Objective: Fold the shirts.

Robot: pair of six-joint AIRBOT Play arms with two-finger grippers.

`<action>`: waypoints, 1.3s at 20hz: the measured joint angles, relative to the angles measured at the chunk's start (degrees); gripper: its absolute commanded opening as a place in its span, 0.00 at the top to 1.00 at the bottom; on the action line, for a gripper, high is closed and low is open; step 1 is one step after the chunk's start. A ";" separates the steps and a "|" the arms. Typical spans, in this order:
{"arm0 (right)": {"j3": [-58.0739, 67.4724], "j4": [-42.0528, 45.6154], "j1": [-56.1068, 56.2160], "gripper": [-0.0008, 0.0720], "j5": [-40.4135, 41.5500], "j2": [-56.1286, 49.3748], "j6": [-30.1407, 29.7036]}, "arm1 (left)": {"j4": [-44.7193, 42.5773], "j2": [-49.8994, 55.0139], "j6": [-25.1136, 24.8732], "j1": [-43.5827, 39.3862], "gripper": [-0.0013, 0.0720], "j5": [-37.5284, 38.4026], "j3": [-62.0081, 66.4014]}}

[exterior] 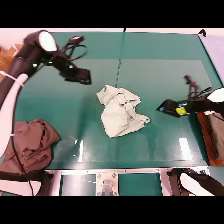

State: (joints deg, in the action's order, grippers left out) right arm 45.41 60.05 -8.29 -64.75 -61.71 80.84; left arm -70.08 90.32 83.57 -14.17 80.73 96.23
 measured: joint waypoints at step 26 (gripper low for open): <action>6.73 -17.97 2.84 0.96 1.40 -22.67 -19.96 | 41.83 14.49 -16.24 2.69 0.96 -32.76 -16.09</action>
State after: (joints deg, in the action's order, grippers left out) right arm 52.14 42.09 -5.45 -63.35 -84.38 60.88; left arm -28.25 104.81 67.33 -11.49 47.97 80.14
